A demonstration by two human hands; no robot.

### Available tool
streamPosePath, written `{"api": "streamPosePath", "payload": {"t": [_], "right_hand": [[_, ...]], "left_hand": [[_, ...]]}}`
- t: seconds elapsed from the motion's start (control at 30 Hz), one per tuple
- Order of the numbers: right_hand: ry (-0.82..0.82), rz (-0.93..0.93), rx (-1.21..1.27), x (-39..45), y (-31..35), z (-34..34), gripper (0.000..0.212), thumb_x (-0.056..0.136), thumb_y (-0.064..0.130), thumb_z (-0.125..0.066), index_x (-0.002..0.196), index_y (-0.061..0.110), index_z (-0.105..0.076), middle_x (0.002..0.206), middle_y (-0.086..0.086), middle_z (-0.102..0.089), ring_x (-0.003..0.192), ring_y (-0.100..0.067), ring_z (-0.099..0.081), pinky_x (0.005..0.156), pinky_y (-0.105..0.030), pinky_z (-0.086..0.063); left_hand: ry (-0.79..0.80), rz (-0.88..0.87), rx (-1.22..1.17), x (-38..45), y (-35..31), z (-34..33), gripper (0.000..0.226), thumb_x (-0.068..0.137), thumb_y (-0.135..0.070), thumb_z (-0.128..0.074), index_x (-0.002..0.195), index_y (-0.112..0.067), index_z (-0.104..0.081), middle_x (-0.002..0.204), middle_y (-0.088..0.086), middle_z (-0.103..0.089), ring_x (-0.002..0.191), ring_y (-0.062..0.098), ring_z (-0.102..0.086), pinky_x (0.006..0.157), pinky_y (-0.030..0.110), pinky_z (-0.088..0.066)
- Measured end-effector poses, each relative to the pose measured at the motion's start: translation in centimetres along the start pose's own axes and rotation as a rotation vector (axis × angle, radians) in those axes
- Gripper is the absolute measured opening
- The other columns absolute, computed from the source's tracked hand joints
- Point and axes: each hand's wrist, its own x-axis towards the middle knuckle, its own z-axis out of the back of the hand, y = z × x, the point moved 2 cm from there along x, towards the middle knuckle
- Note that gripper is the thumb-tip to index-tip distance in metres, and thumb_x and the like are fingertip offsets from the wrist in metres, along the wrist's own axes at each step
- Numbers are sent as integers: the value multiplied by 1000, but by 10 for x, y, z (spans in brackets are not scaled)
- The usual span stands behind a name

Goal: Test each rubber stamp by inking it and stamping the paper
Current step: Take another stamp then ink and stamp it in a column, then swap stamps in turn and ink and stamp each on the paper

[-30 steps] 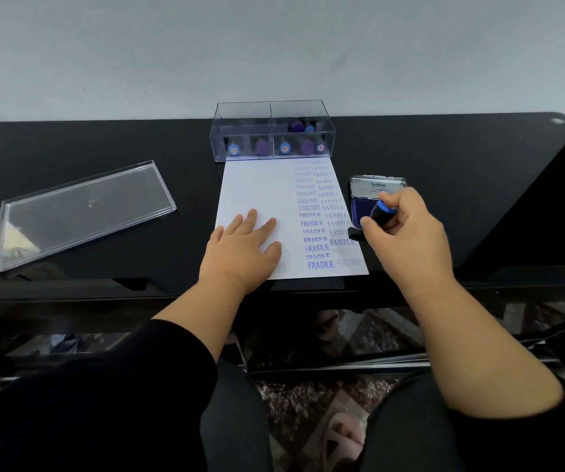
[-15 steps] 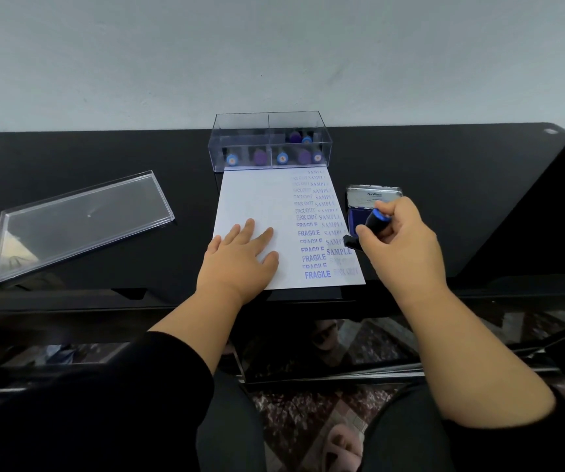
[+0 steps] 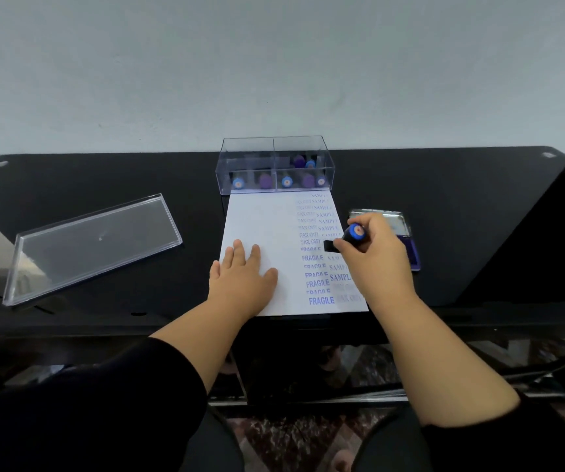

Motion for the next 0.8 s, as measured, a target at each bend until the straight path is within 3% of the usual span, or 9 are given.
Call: {"api": "streamPosePath", "payload": {"t": [0.13,0.3,0.53,0.67,0.73,0.8], "right_hand": [[17,43,2,24,19,-15,23,86,15,-65,98,26,-48,88,8,-56,70,-4,-54,56,-16,-41],[66,91,-19,63,44,-40,25,89,12,-60,98,30,-45,96,5,-55,76,-8,-55,62,-21,-45],[150,153,-119,133,66,-76,20,90,9,-55,102,25,-55,101,4,-48,80,-11,-53,55,-14,-38],[202,148,-198,179,77,-92,28,88,6,-52,110,22,-55,103,4,-49,75,-9,-49,50,-8,-35],[247,165,-253,199,82,-101,32,88,7,-51,117,20,-54,112,0,-52,83,-13,-50,56,-9,-38],[279,194,-318,219,86,-111,35,90,9,-51,124,18,-53,124,-3,-53,96,-16,-52,73,-16,-40]], "left_hand": [[-13,31,-13,15,2,7,61,100,-44,-20,153,-23,2,159,6,15,146,21,13,117,41,6],[-70,67,-89,47,5,18,61,100,-39,-22,153,-22,3,159,9,14,146,21,12,116,40,7],[-259,101,-313,106,20,44,63,101,-37,-28,152,-21,5,159,9,13,147,22,9,117,40,3],[-366,36,-239,137,22,71,62,102,-38,-25,152,-21,7,159,7,14,146,21,11,117,40,5],[-398,-22,-186,153,20,86,60,102,-38,-24,152,-22,4,159,4,12,146,19,11,117,39,6],[-411,-76,-138,170,20,101,58,102,-38,-24,153,-23,1,160,2,7,147,18,8,117,39,5]]}}
